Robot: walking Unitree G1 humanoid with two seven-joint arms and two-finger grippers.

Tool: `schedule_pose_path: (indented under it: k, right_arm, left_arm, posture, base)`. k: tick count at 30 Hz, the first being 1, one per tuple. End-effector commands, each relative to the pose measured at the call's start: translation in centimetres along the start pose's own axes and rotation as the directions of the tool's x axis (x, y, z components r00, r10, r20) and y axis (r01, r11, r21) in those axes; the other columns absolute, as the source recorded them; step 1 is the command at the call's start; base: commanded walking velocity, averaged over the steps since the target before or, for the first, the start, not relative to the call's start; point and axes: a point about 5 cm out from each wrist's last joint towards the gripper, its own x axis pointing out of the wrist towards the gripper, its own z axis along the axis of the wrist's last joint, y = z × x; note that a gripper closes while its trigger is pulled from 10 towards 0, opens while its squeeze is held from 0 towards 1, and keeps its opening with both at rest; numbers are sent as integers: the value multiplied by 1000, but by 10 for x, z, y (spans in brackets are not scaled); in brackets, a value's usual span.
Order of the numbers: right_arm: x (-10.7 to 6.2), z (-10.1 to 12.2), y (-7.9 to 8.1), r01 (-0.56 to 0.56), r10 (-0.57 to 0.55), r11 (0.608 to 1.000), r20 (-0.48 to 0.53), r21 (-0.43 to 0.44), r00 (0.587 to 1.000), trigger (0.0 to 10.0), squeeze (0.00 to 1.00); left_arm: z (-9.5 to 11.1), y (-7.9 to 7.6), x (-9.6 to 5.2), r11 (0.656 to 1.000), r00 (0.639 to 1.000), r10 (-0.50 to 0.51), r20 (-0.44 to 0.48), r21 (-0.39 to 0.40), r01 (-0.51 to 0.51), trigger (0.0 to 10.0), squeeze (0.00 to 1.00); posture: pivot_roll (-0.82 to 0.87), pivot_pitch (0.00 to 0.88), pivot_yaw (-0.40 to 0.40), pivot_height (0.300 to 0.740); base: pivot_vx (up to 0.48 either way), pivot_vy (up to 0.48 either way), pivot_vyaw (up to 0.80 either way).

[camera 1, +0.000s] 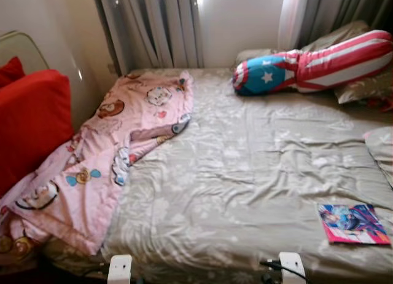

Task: Clean up the room

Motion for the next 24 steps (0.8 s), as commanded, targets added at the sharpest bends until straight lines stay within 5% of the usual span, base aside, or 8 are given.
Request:
schedule_pose_path:
  k: [1,24]
  right_arm:
    - [2,5,10,-28,28,1000,14,1,1000,10000,0]
    - [2,6,10,-32,32,999,15,-20,999,10000,0]
  left_arm:
    - [-4,10,-2,1000,999,29,-13,6,-29,10000,0]
    - [-4,10,-2,1000,999,32,-13,-1,-32,10000,0]
  posture:
    - [-38,0,26,740]
    - [-39,0,18,740]
  base:
    - [0,480,0]
    - [0,480,0]
